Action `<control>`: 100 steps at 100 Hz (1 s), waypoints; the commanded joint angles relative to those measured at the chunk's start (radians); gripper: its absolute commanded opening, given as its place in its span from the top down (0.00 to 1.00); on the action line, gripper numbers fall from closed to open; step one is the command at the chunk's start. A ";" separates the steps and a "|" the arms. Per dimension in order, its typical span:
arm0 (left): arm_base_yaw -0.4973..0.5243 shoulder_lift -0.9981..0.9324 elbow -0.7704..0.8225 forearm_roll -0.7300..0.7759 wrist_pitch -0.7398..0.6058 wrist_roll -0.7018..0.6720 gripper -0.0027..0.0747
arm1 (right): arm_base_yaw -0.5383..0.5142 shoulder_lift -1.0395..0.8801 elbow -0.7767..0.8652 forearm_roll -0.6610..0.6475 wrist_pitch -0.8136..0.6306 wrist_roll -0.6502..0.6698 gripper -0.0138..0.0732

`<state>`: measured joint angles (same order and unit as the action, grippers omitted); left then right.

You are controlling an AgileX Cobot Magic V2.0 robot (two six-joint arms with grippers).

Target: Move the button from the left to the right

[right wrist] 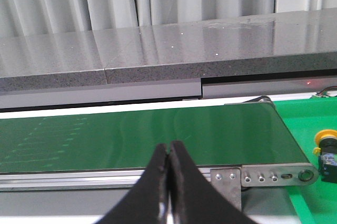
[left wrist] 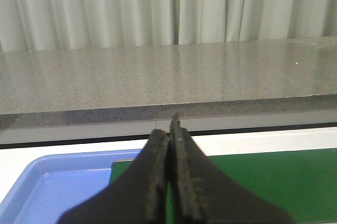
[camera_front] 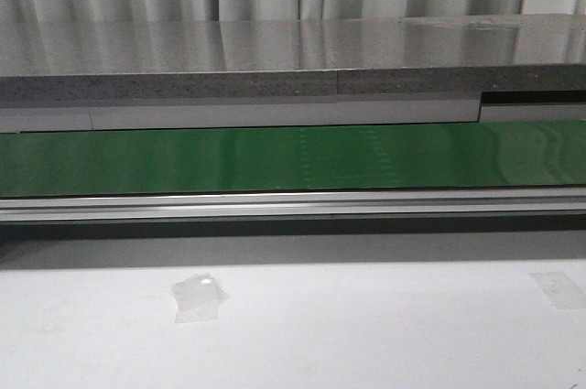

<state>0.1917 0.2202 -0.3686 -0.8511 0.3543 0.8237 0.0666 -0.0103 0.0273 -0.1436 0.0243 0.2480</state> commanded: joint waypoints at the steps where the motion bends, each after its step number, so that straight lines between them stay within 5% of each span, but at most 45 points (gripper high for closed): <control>1: -0.006 0.008 -0.026 -0.030 -0.053 0.000 0.99 | 0.002 -0.019 -0.015 -0.013 -0.072 -0.002 0.96; 44: -0.013 0.008 -0.026 0.007 -0.080 -0.014 0.99 | 0.002 -0.019 -0.015 -0.013 -0.072 -0.002 0.96; 78: -0.145 0.008 -0.019 0.691 -0.063 -0.693 0.99 | 0.002 -0.019 -0.015 -0.013 -0.072 -0.002 0.96; 100: -0.201 -0.059 0.109 0.864 -0.251 -0.860 0.99 | 0.002 -0.019 -0.015 -0.013 -0.072 -0.002 0.96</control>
<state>0.0078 0.1838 -0.2847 -0.0319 0.2597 0.0308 0.0666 -0.0103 0.0273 -0.1436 0.0251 0.2480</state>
